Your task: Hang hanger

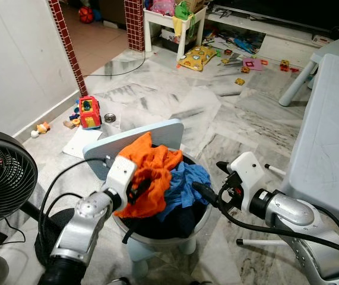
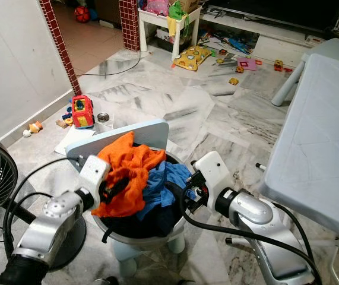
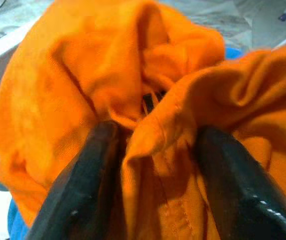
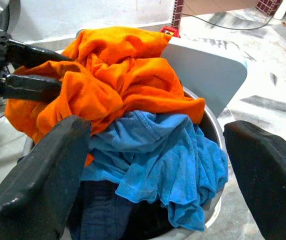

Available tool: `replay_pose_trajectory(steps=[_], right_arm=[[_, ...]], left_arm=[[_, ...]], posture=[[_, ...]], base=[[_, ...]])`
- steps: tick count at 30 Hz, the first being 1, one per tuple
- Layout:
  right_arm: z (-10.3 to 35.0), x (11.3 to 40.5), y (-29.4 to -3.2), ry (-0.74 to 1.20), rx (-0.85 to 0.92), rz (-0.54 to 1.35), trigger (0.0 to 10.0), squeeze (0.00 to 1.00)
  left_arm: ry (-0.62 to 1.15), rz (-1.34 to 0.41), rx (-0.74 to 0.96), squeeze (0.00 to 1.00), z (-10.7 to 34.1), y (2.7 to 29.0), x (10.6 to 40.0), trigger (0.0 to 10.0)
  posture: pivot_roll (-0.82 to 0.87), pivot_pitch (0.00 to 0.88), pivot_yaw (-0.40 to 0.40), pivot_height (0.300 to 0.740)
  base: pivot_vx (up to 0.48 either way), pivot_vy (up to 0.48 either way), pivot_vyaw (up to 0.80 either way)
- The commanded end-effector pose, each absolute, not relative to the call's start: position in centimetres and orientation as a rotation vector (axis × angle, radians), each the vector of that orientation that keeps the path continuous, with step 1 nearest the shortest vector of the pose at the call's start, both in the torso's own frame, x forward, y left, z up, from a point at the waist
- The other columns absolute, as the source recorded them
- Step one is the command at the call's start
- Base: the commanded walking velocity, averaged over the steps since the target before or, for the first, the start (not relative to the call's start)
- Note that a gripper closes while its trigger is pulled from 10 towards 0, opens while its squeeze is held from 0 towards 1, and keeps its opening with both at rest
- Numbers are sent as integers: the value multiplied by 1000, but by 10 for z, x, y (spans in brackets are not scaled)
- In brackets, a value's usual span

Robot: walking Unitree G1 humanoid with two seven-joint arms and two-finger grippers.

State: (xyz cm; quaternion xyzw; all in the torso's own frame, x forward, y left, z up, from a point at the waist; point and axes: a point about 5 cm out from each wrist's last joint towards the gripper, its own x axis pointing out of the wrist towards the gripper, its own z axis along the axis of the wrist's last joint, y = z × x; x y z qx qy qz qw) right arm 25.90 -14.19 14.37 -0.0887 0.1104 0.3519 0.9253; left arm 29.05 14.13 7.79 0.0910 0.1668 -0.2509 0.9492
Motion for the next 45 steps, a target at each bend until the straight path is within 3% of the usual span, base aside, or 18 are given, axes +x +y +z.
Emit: replay_pose_trajectory(steps=[1, 11, 19, 42, 44, 45], right_arm=[[147, 257, -140, 209, -202, 736, 10000, 0], [148, 260, -138, 202, -213, 749, 10000, 0], [150, 263, -140, 196, -228, 747, 10000, 0], [151, 265, -140, 187, -252, 769, 10000, 0], [151, 265, -139, 188, -254, 772, 10000, 0], [151, 265, -139, 188, -254, 774, 10000, 0]], left_arm=[[337, -521, 198, 0, 79, 142, 287, 0], [250, -437, 262, 0, 84, 155, 267, 0], [241, -533, 361, 0, 80, 150, 255, 0], [324, -610, 418, 0, 72, 146, 228, 0], [334, -621, 423, 0, 71, 146, 225, 1647], [338, -626, 436, 0, 70, 145, 225, 6980]], posture=[[-120, 141, -12, 740], [-112, 139, -23, 740], [-115, 132, -29, 740], [-110, 129, -43, 740], [-111, 129, -44, 740], [-111, 129, -45, 740]], base=[[0, 0, 0], [0, 0, 0], [0, 0, 0], [0, 0, 0], [0, 0, 0], [0, 0, 0]])
